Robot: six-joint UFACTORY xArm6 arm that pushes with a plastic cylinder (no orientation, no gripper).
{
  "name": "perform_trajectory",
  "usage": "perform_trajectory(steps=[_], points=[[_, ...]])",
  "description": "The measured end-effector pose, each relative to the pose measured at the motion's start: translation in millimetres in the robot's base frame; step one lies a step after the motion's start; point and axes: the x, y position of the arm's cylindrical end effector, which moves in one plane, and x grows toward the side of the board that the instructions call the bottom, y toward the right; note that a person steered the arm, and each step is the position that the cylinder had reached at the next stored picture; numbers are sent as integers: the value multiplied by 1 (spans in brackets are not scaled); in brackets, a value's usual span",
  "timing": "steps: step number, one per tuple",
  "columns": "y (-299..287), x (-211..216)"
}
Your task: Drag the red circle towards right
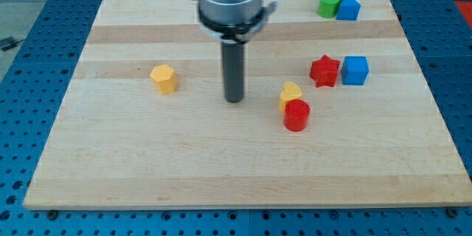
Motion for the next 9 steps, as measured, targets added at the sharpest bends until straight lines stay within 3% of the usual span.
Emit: perform_trajectory(steps=[2,5,9], points=[[6,45],[116,54],[119,51]])
